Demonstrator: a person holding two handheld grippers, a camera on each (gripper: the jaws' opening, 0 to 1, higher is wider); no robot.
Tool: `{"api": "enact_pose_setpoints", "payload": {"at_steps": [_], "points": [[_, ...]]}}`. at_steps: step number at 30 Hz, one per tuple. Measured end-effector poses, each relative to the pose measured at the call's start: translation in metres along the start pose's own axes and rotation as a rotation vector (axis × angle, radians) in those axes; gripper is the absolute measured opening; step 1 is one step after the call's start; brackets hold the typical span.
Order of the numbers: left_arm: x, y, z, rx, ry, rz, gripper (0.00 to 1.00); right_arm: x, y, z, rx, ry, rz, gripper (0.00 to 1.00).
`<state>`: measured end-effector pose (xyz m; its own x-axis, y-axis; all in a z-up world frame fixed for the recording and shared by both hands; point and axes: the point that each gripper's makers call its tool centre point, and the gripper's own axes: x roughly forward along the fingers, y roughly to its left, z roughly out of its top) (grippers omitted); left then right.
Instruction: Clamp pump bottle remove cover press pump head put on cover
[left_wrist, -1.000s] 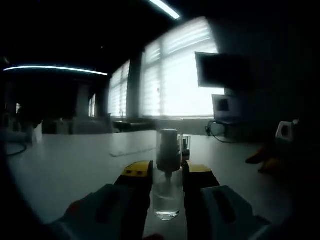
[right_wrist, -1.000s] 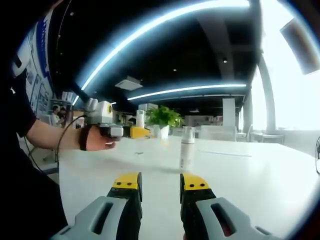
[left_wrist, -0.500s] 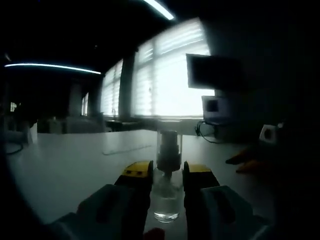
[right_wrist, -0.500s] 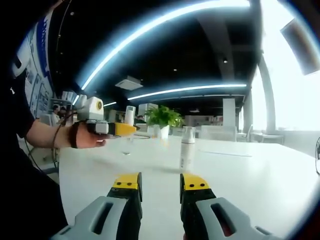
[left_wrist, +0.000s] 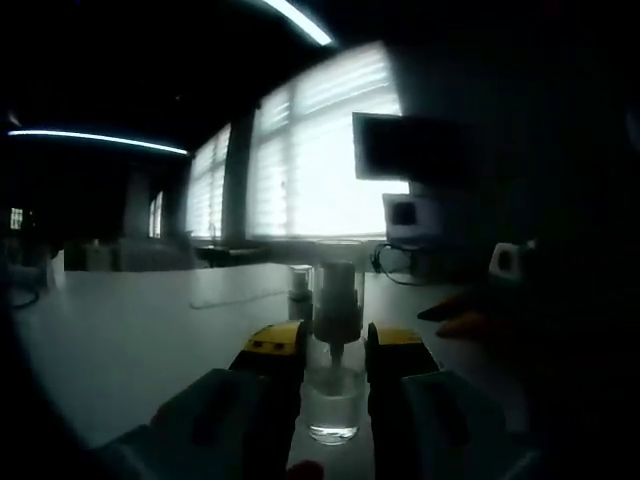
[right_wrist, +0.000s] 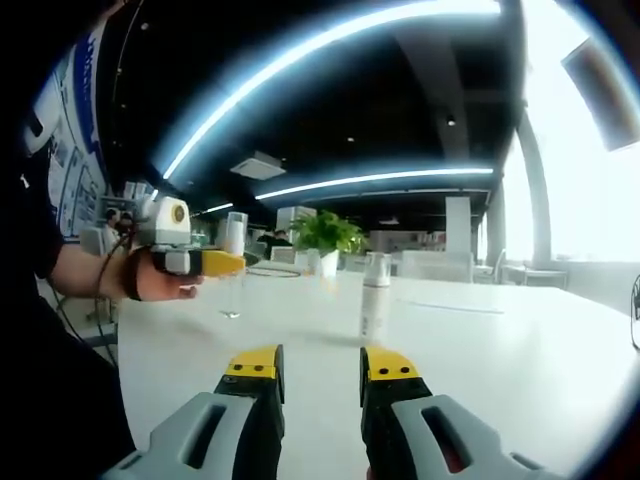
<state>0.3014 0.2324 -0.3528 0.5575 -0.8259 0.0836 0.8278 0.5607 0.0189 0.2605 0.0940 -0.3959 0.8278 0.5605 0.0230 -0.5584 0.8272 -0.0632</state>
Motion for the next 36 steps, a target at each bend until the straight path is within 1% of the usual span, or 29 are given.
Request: {"api": "enact_pose_setpoints", "payload": {"at_steps": [4,8,11,14,18,20,23,27,31,36], "points": [[-0.004,-0.006,-0.004,0.006,0.010,-0.007,0.16,0.000,0.000,0.000,0.000,0.000,0.000,0.25],[-0.011,-0.005,-0.006,-0.022,0.006,-0.008,0.16,0.000,0.000,0.000,-0.001,0.000,0.000,0.25],[-0.014,-0.007,-0.007,-0.024,0.009,-0.009,0.16,0.000,0.001,0.000,-0.003,0.002,0.000,0.25],[-0.016,-0.016,-0.009,-0.028,0.013,-0.030,0.16,0.000,0.000,0.000,-0.002,0.002,0.000,0.25],[-0.018,-0.026,-0.013,0.016,0.030,-0.055,0.16,0.000,0.000,-0.001,-0.004,0.004,0.000,0.25],[-0.019,-0.032,-0.015,0.017,0.031,-0.069,0.16,0.001,0.001,-0.001,-0.005,0.005,0.000,0.25],[-0.022,-0.038,-0.017,-0.001,0.030,-0.087,0.16,0.001,0.002,0.000,-0.004,0.005,0.000,0.25],[-0.026,-0.042,-0.017,-0.033,0.027,-0.092,0.16,0.001,0.004,0.000,-0.006,0.006,0.000,0.25],[-0.031,-0.049,-0.020,-0.034,0.032,-0.097,0.16,0.001,0.004,0.000,-0.005,0.006,0.000,0.25],[-0.036,-0.054,-0.029,-0.057,0.044,-0.095,0.16,0.001,0.004,-0.001,-0.012,0.010,0.001,0.25]]}}
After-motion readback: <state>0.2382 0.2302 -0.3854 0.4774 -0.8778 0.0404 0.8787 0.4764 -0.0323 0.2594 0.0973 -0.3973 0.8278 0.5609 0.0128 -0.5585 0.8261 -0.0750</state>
